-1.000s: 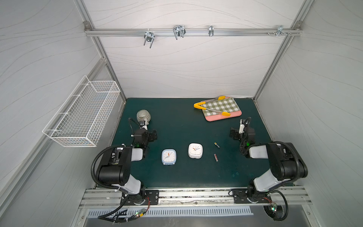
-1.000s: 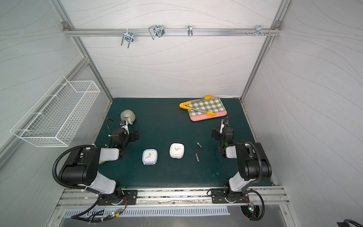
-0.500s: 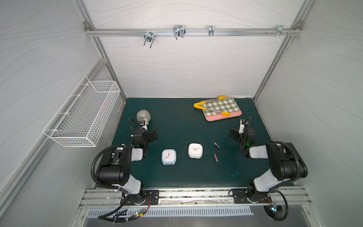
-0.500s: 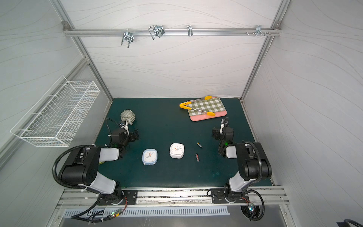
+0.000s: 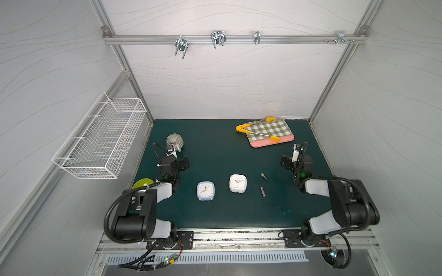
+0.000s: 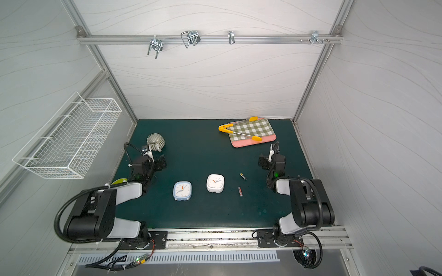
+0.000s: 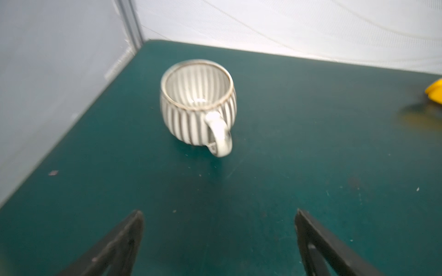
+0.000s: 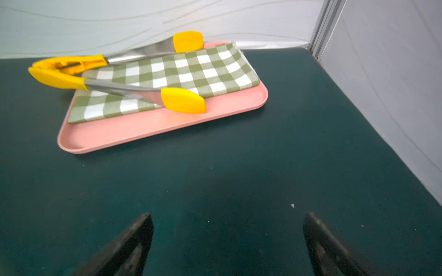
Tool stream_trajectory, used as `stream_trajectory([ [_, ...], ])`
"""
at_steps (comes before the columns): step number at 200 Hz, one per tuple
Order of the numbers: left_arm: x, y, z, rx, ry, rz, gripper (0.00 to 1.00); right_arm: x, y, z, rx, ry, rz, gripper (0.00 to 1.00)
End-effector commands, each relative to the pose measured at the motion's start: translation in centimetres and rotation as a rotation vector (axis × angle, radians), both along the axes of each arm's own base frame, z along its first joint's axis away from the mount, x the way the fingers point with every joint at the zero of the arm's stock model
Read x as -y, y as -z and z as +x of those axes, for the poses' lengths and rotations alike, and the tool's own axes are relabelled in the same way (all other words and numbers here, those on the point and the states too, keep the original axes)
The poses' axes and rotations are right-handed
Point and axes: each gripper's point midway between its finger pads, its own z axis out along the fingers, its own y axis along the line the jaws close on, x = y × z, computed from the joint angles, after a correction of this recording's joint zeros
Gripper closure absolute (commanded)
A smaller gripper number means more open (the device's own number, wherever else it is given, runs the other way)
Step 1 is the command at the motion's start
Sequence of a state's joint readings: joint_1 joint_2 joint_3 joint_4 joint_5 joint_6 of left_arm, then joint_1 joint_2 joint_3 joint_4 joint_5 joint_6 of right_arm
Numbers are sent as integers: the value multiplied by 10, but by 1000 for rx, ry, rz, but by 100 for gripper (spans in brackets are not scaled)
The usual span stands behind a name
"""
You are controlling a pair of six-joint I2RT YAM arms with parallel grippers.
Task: Insert the battery into the alarm
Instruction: Adjust the alarm at the center of the board.
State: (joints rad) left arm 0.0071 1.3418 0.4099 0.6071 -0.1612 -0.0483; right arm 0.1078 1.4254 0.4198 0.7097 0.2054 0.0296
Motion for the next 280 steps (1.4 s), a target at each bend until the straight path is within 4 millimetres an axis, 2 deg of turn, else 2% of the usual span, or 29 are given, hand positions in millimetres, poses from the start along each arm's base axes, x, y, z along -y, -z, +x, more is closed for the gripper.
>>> stream_trajectory([
  [1,-4,-38,-9,27,-94,53,0,-5,-33,-10,33,1,24,1],
  [3,-2,-35,-12,8,-90,62,0,-5,-35,-11,34,4,34,1],
  [27,25,-71,-26,77,-30,109,0,-18,-67,-25,44,-2,127,1],
  [51,63,-100,-31,107,73,-43,0,-37,-85,-44,-48,-11,346,1],
  [62,80,-103,-34,78,101,-161,0,-55,-89,-55,-110,-70,454,1],
  [83,117,-100,-40,14,227,-368,0,-90,-93,-81,-182,-190,544,1],
  [110,140,-92,-52,-103,289,-493,0,-133,-95,-121,-306,-336,681,1],
  [122,150,-88,-58,-158,321,-499,0,-153,-90,-140,-375,-400,734,1],
  [141,166,-79,-66,-235,384,-500,1,-180,-70,-168,-481,-453,822,1],
  [172,180,-51,-76,-347,413,-520,1,-213,-33,-195,-619,-480,956,4],
  [184,184,-42,-76,-378,415,-535,1,-220,-23,-199,-655,-478,961,5],
  [195,193,-37,-75,-397,436,-552,10,-227,-16,-201,-680,-485,954,5],
  [204,201,-32,-76,-419,456,-558,13,-231,-9,-200,-701,-484,949,5],
  [238,238,-21,-80,-528,558,-540,15,-247,18,-200,-794,-483,977,6],
  [280,278,-9,-88,-632,669,-511,21,-258,35,-194,-826,-458,1034,8],
])
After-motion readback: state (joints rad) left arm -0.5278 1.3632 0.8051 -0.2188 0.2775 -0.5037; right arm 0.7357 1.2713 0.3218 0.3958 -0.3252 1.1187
